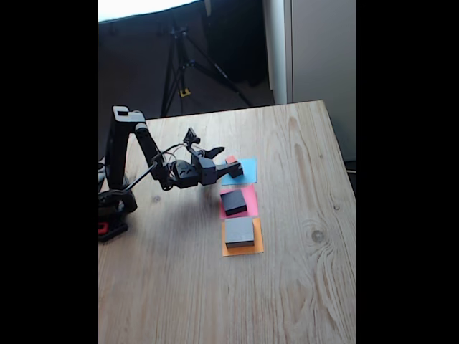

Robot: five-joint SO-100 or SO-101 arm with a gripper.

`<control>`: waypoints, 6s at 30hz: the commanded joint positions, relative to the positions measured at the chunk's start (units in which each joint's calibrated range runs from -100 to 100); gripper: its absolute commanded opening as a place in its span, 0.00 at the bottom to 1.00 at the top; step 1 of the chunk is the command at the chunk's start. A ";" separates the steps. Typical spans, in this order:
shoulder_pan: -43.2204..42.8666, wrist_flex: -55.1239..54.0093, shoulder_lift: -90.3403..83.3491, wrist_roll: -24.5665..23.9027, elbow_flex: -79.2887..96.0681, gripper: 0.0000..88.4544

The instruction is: Tower of hanoi

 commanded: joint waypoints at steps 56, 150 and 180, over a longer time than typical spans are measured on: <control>-0.65 -2.14 -1.67 0.87 1.99 0.13; 31.36 142.01 -66.70 -16.86 -70.92 0.02; 42.31 48.04 -51.86 0.87 10.99 0.02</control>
